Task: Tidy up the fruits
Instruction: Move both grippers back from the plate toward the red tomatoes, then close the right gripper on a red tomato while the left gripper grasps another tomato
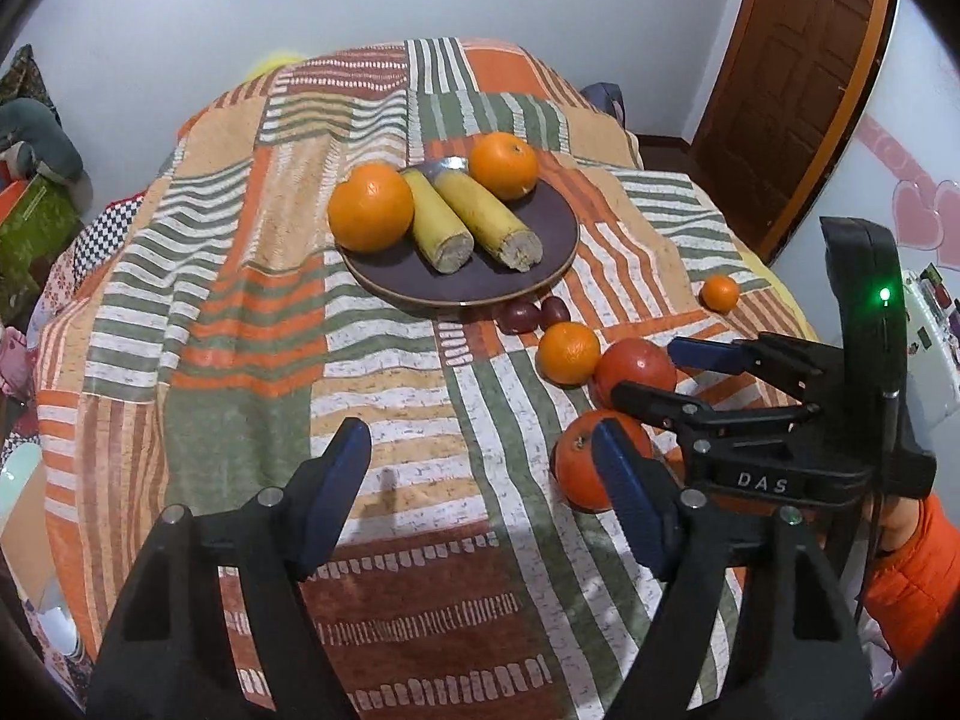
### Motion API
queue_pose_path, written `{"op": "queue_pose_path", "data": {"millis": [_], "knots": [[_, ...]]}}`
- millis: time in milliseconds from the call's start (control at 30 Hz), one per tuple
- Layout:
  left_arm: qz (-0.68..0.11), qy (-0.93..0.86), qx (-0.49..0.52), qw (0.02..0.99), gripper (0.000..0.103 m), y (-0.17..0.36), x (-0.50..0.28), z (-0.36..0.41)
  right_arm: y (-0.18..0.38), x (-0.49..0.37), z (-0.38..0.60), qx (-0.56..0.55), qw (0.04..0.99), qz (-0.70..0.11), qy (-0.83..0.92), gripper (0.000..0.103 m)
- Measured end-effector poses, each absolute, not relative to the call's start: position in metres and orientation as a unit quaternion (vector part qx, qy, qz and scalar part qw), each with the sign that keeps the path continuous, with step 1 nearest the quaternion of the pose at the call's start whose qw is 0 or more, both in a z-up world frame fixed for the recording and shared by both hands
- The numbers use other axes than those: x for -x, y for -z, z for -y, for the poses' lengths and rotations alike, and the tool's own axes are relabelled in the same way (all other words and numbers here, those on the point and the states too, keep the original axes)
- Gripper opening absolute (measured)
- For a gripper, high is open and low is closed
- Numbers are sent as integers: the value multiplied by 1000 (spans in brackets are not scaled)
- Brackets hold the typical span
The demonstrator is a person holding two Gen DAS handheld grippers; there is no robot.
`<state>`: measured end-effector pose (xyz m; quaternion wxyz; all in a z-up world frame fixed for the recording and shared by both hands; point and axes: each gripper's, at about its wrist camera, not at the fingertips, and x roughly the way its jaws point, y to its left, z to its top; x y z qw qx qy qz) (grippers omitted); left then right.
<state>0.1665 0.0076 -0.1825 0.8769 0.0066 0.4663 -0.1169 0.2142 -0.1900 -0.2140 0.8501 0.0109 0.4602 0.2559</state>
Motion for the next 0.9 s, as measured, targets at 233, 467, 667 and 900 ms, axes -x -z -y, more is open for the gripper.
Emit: {"op": "queue_pose_path", "data": {"millis": [233,467,667,900], "knots": [[-480,132,-9,867,77,190,-168,7,204,-207,194,2,859,-449,-247,44],[-498,164,-29,851,78,202,-166,35,193,-191,217,7,871,-436,-227,44],[-516,169,-35,839,78,216,-170,51,187,-181,230,6,877,-429,-217,44],[-527,170,-39,832,56,227,-176,57,187,-178,232,-2,879,-426,-215,44]]}}
